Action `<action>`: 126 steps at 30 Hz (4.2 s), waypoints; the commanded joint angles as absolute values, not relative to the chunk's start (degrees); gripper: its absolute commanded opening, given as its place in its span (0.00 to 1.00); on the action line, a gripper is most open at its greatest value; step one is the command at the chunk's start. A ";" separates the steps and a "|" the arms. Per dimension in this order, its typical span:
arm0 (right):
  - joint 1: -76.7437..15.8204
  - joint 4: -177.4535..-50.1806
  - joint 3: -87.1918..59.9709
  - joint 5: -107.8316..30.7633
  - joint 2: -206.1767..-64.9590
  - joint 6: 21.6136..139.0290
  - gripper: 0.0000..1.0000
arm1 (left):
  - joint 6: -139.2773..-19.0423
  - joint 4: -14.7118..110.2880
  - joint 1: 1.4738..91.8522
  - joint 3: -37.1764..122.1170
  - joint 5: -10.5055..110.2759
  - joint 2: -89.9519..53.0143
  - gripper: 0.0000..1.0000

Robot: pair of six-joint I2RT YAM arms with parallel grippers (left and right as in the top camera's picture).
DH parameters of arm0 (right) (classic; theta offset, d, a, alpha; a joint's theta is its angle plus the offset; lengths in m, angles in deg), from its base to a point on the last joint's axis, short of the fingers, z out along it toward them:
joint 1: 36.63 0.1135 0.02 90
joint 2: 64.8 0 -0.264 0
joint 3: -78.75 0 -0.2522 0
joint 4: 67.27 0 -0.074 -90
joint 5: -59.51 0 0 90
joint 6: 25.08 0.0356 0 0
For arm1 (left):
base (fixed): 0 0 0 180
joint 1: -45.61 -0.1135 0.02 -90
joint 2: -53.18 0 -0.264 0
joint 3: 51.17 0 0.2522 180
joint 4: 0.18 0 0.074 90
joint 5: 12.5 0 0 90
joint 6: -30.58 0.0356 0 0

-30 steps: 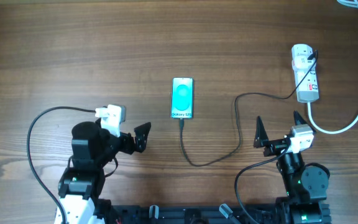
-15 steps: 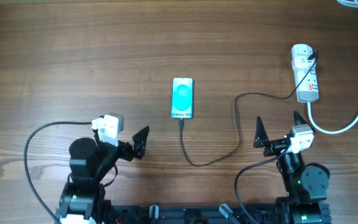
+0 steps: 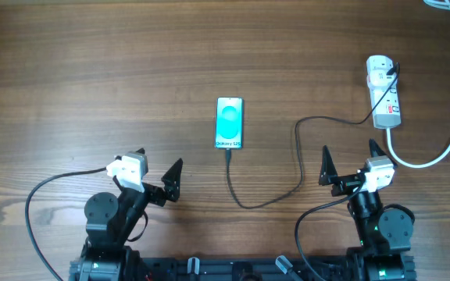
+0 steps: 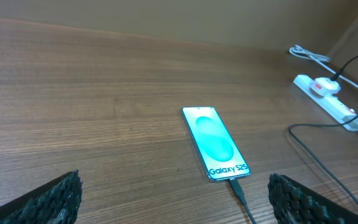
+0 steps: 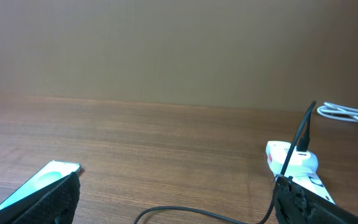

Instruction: Plug charger to phone and switch on socket

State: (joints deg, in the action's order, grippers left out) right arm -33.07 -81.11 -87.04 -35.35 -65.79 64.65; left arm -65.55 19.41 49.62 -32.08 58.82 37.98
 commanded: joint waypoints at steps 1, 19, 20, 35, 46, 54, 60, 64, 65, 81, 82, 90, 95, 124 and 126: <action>-33.27 -80.89 -87.17 -35.42 -65.33 65.11 1.00 | -66.52 18.18 49.19 -34.09 60.03 39.77 1.00; -33.27 -80.89 -87.17 -35.42 -65.33 65.09 1.00 | -66.54 14.82 49.17 -37.07 61.97 45.34 1.00; -33.27 -80.89 -87.17 -35.42 -65.33 65.09 1.00 | -66.52 14.84 49.12 -37.05 61.99 45.65 1.00; -33.27 -80.89 -87.17 -35.42 -65.33 65.09 1.00 | -66.47 16.59 47.20 -37.05 62.56 52.29 1.00; -33.27 -80.89 -87.17 -35.42 -65.33 65.09 1.00 | -65.36 17.16 47.18 -37.07 67.76 53.04 1.00; -33.27 -80.89 -87.17 -35.42 -65.33 65.11 1.00 | -61.42 17.22 44.42 -37.07 67.98 53.04 1.00; -33.27 -80.89 -87.17 -35.42 -65.33 65.09 1.00 | -57.86 17.29 44.66 -37.07 68.18 53.04 1.00; -33.27 -80.89 -87.17 -35.42 -65.33 65.09 1.00 | -57.88 17.29 44.66 -37.07 68.18 53.04 1.00; -33.27 -80.89 -87.17 -35.42 -65.33 65.09 1.00 | -57.88 17.31 44.77 -37.07 68.22 53.04 1.00; -33.27 -80.89 -87.17 -35.42 -65.33 65.09 1.00 | -58.34 17.90 45.19 -37.07 73.36 53.04 1.00; -33.27 -80.89 -87.17 -35.42 -65.33 65.09 1.00 | -58.34 17.90 45.19 -37.07 73.36 53.04 1.00; -33.27 -80.89 -87.17 -35.42 -65.33 65.11 1.00 | -58.25 17.92 45.67 -37.07 73.56 53.04 1.00; -33.27 -80.89 -87.17 -35.42 -65.33 65.11 1.00 | -58.06 17.94 46.52 -37.07 73.53 53.04 1.00; -33.27 -80.89 -87.17 -35.42 -65.33 65.09 1.00 | -58.34 18.07 47.20 -37.07 74.02 53.04 1.00; -33.27 -80.89 -87.17 -35.42 -65.33 65.11 1.00 | -58.32 18.07 47.53 -37.07 74.04 53.04 1.00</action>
State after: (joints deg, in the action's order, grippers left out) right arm -33.07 -81.11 -87.04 -35.35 -65.79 64.65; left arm -59.02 17.88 46.67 -36.52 73.21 52.38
